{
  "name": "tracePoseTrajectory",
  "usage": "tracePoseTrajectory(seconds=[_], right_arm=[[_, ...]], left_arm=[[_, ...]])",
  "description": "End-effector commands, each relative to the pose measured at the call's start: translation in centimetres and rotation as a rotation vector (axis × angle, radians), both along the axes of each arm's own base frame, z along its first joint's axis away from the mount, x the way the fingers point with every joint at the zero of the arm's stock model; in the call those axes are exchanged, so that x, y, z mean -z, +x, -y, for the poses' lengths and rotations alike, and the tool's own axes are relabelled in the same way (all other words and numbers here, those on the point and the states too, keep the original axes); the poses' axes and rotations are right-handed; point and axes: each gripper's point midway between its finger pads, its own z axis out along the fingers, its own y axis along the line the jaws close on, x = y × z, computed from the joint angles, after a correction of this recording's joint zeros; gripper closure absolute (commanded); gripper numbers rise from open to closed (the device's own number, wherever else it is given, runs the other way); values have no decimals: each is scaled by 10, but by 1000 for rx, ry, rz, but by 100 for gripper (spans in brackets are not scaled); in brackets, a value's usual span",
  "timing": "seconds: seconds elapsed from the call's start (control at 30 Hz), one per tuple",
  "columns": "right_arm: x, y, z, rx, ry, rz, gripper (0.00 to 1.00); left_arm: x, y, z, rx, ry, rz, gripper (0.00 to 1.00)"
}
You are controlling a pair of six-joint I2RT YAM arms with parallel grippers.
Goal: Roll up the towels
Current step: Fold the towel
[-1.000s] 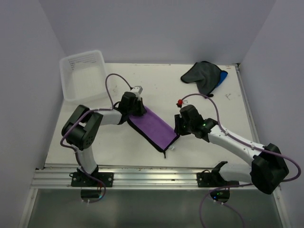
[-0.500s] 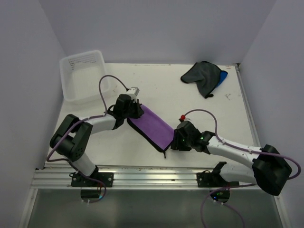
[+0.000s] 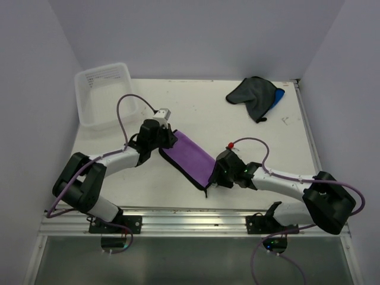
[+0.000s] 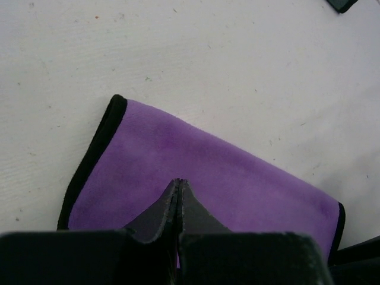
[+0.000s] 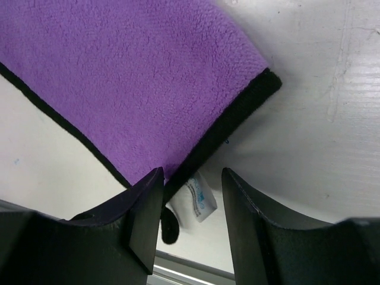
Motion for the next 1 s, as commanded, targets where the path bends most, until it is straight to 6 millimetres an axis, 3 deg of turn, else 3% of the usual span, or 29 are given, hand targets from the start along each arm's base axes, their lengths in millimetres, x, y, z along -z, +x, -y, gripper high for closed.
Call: tracePoseTrajectory(seconds=[0.0, 0.27, 0.4, 0.6, 0.8, 0.97], right_arm=[[-1, 9, 3, 99, -29, -1, 52], [-6, 13, 7, 158, -10, 26, 55], [6, 7, 14, 150, -116, -43, 55], [19, 1, 25, 140, -228, -101, 58], [21, 0, 27, 136, -266, -122, 71], [24, -5, 34, 138, -281, -127, 81]], left_arm=[[-21, 1, 2, 16, -23, 76, 100], [-26, -9, -2, 38, -24, 98, 100], [-25, -15, -7, 35, -9, 101, 100], [-40, -25, -21, 1, -7, 157, 100], [-57, -34, -30, -4, -2, 198, 100], [-57, -38, -31, 6, 9, 200, 100]])
